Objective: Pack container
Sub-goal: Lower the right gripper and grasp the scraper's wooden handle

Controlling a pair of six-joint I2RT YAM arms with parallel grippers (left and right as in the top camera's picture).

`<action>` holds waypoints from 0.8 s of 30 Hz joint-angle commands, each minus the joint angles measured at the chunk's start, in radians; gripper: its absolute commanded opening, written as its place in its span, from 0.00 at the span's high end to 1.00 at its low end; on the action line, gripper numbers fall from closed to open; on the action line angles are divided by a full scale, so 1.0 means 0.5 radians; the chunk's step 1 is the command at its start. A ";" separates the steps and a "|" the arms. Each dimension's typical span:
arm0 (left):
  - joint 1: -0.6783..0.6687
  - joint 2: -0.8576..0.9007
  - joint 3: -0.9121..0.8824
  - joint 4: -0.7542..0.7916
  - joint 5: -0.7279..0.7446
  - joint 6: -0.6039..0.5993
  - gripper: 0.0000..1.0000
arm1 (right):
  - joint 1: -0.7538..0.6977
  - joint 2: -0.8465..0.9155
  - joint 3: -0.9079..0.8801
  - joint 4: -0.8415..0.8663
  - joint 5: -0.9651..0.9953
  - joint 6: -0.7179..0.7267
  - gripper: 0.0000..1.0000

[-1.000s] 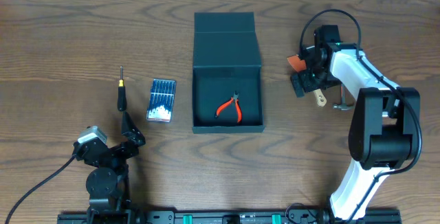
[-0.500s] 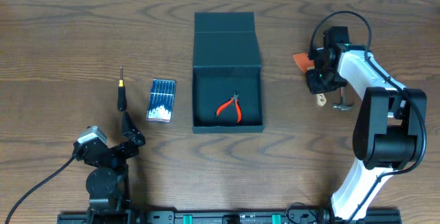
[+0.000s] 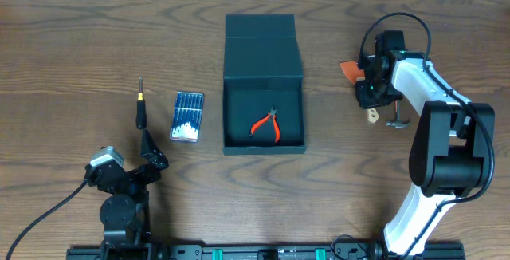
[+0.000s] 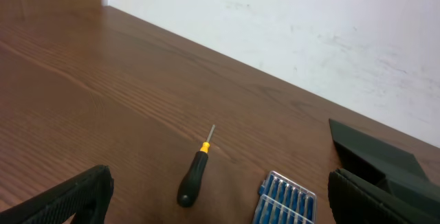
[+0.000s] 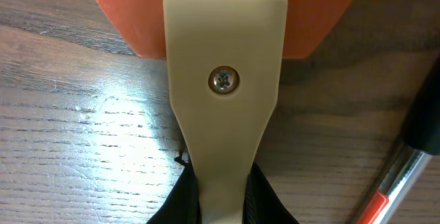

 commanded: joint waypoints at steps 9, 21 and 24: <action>0.003 -0.014 -0.061 -0.013 -0.005 0.035 0.01 | 0.029 0.010 0.100 -0.060 0.038 0.082 0.99; 0.003 -0.014 -0.060 -0.013 -0.005 0.034 0.02 | 0.098 -0.085 0.616 -0.352 0.039 0.081 0.99; 0.003 -0.014 -0.061 -0.013 -0.005 0.035 0.02 | 0.134 -0.085 0.762 -0.464 0.039 0.081 0.99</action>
